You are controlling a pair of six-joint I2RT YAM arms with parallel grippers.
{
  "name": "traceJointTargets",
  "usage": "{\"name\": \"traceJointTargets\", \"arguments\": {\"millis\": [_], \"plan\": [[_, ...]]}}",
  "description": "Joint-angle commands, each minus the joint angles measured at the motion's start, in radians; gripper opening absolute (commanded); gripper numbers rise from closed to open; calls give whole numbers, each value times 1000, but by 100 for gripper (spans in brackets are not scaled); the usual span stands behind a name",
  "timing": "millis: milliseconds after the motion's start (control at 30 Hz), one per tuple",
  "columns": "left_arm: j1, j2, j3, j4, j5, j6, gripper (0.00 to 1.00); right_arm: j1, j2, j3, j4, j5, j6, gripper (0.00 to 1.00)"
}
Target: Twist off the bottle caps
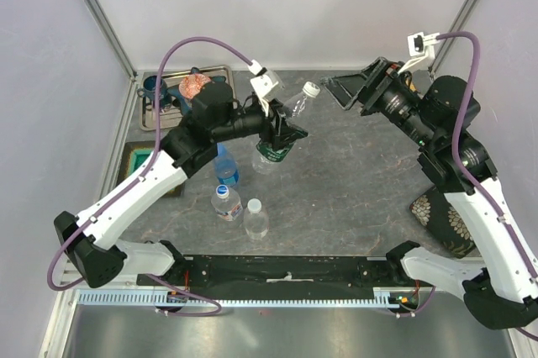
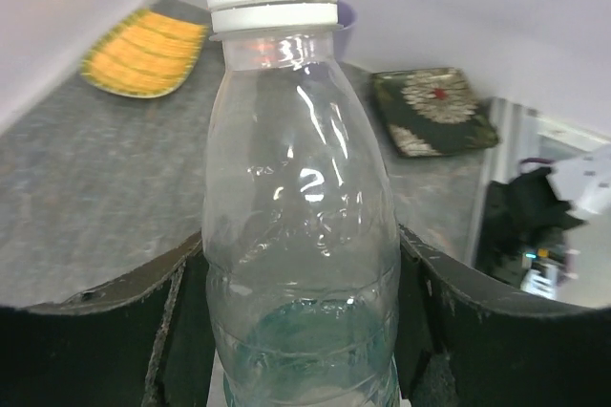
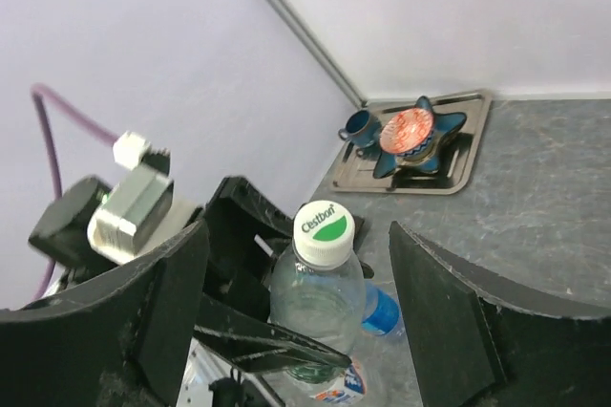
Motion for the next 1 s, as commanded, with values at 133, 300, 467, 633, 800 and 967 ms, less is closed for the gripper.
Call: {"name": "traceJointTargets", "arguments": {"millis": [133, 300, 467, 633, 800, 967], "plan": [[-136, -88, -199, 309, -492, 243, 38, 20, -2, 6, -18, 150, -56, 81], [-142, -94, -236, 375, -506, 244, 36, 96, 27, 21, -45, 170, -108, 79], [-152, -96, -239, 398, -501, 258, 35, 147, 70, 12, -68, 197, -125, 79], [-162, -93, -237, 398, -501, 271, 34, 158, 84, -31, -42, 234, -118, 78], [-165, -94, -245, 398, -498, 275, 34, 158, 72, -66, 30, 250, -106, 77], [-166, -94, -256, 406, -494, 275, 34, 158, 73, -77, 74, 268, -101, 77]]}}
